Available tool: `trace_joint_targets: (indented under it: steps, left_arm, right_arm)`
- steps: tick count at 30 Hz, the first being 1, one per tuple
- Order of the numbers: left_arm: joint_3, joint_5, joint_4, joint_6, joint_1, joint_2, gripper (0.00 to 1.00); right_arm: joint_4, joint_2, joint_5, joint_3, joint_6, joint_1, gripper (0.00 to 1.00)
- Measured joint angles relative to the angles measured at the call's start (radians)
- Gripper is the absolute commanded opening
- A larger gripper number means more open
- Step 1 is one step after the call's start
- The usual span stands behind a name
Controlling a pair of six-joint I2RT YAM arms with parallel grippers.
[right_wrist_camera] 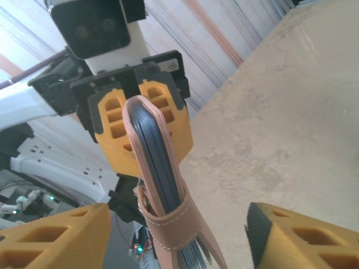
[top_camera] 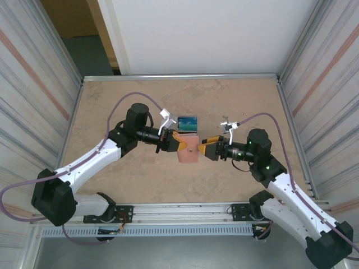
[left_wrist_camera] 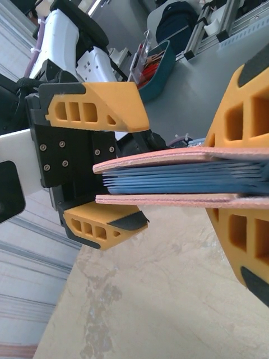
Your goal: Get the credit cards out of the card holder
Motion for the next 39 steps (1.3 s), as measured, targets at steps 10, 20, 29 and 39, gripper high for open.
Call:
trace_joint_targets:
  steps: [10, 20, 29, 39]
  left_arm:
    - [0.0, 0.034, -0.001, 0.0, -0.001, 0.003, 0.0]
    - [0.0, 0.034, 0.0, 0.0, -0.007, 0.019, 0.0]
    - [0.0, 0.035, 0.003, -0.008, -0.007, 0.019, 0.04]
    - [-0.027, -0.005, 0.019, -0.05, 0.006, 0.012, 0.53]
  right_arm:
    - [0.048, 0.048, -0.041, 0.029, 0.0, 0.002, 0.57]
    - [0.084, 0.15, -0.061, 0.07, -0.003, 0.057, 0.49]
    - [0.093, 0.185, -0.064, 0.077, -0.02, 0.075, 0.17]
    - [0.074, 0.146, 0.04, 0.076, -0.021, 0.057, 0.0]
